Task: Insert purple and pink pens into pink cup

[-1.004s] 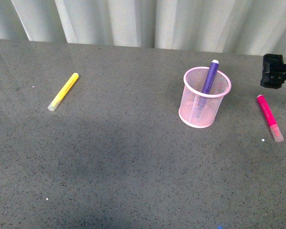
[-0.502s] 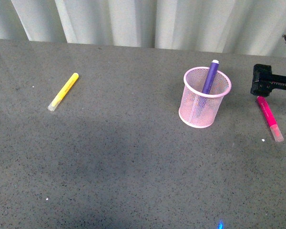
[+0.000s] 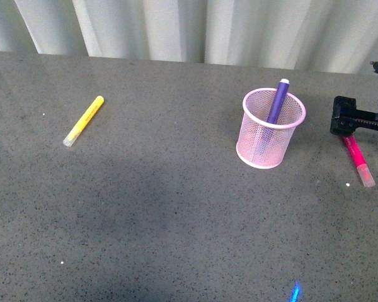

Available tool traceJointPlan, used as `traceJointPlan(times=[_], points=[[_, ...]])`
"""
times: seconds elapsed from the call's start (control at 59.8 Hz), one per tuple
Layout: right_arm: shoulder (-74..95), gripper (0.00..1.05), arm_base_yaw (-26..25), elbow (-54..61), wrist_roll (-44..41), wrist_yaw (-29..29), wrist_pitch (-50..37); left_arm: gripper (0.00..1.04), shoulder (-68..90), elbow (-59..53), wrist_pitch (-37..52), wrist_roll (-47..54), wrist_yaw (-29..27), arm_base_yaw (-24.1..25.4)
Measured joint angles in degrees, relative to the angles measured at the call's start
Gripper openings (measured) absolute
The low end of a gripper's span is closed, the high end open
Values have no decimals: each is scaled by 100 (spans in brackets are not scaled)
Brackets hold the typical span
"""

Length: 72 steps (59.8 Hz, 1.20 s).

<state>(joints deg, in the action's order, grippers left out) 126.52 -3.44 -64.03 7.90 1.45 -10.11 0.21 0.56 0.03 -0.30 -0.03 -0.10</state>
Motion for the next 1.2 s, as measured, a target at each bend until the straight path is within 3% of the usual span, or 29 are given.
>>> traceJointPlan(times=[0.335,0.703,0.87,1.204], points=[[212,98,-48,-4,-2,20,-267,98,0,0,0,2,0,0],[282,47,-94,24,-13,31,-435,98,0,0,0,0,0,0],[282,13,-238,35,-37,61,-446,98,0,0,0,2,0,0],[195,11,-339,245,-48,146,-839,98,0,0,0,2,0,0]])
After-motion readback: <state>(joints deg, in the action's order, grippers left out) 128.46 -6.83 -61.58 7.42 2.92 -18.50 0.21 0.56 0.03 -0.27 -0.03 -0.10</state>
